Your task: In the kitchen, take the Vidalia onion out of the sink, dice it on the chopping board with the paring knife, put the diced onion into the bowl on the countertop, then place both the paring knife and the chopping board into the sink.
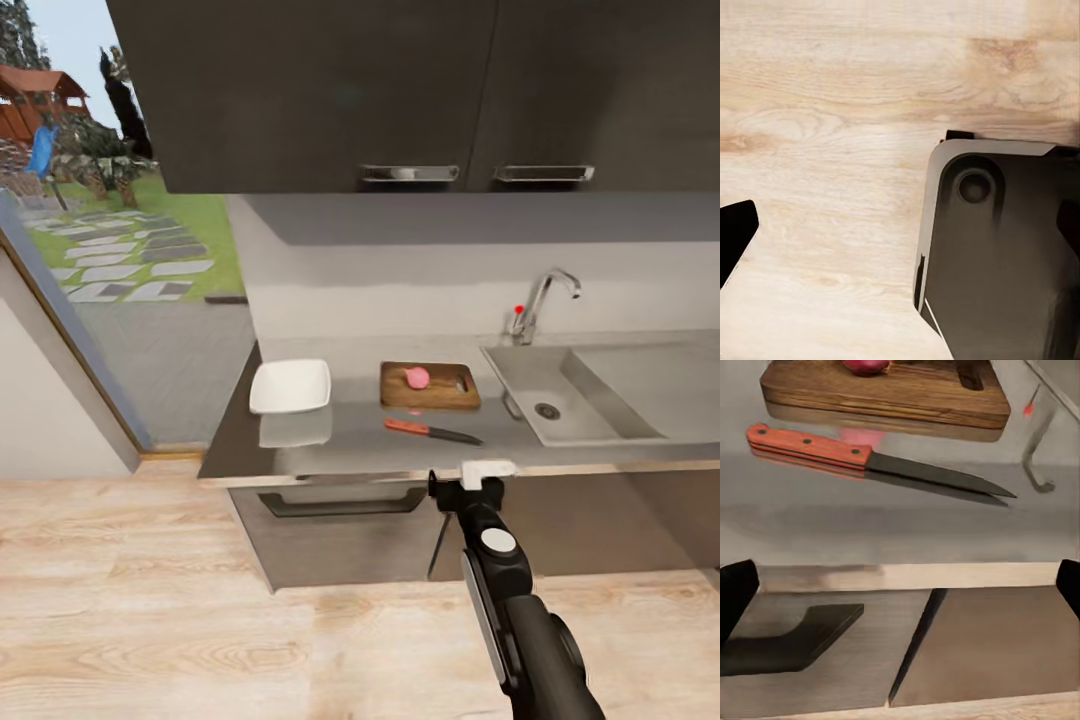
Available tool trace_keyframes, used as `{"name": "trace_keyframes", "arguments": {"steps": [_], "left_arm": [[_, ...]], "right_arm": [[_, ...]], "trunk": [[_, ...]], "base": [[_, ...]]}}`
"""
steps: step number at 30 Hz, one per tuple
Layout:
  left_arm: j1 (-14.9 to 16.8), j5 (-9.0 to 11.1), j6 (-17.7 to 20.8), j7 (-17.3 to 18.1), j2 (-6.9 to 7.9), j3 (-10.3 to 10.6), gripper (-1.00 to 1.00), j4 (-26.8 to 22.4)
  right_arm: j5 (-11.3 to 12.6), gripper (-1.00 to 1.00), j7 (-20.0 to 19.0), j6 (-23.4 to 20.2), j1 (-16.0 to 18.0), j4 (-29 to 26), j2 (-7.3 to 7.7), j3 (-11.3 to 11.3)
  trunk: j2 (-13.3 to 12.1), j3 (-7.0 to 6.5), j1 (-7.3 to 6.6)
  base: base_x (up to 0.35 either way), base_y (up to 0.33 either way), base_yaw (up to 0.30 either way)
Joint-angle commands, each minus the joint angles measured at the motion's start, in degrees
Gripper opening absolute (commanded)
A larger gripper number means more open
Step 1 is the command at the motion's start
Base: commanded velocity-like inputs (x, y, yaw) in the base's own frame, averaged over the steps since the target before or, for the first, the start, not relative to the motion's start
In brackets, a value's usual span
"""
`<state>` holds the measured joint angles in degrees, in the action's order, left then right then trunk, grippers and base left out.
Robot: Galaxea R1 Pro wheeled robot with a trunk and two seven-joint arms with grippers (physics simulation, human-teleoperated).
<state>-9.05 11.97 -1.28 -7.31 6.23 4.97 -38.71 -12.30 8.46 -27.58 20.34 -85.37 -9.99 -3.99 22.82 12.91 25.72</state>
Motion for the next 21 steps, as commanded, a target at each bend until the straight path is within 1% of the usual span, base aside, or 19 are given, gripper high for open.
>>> {"name": "trace_keyframes", "arguments": {"steps": [1,8,14,17,21], "left_arm": [[0.0,0.6,-0.1,-0.5,0.1,0.5,1.0,-0.1],[0.0,0.6,-0.2,-0.5,0.1,0.5,1.0,0.0],[0.0,0.6,-0.2,-0.5,0.06,0.5,1.0,0.2],[0.0,0.6,-0.2,-0.5,0.03,0.5,1.0,0.2],[0.0,0.6,-0.2,-0.5,0.01,0.5,1.0,0.3]], "right_arm": [[-0.4,1.0,0.2,-0.5,0.0,-0.3,-0.01,-0.2],[-0.4,1.0,0.2,-0.7,0.1,-1.1,-0.01,-0.2],[-0.4,1.0,0.2,-0.9,0.1,-3.0,-0.01,-0.1],[-0.4,1.0,0.2,-1.0,0.1,-3.3,-0.01,0.0],[-0.4,1.0,0.3,-1.2,0.1,-3.4,-0.01,0.2]], "trunk": [[0.1,0.1,0.06],[0.1,0.1,0.06],[0.1,0.1,0.06],[0.1,0.1,0.06],[0.1,0.1,0.06]], "base": [[0.257,0.225,0.0],[0.257,0.225,0.0],[0.25,0.219,0.0],[0.128,0.114,0.0],[0.025,0.022,0.0]]}}
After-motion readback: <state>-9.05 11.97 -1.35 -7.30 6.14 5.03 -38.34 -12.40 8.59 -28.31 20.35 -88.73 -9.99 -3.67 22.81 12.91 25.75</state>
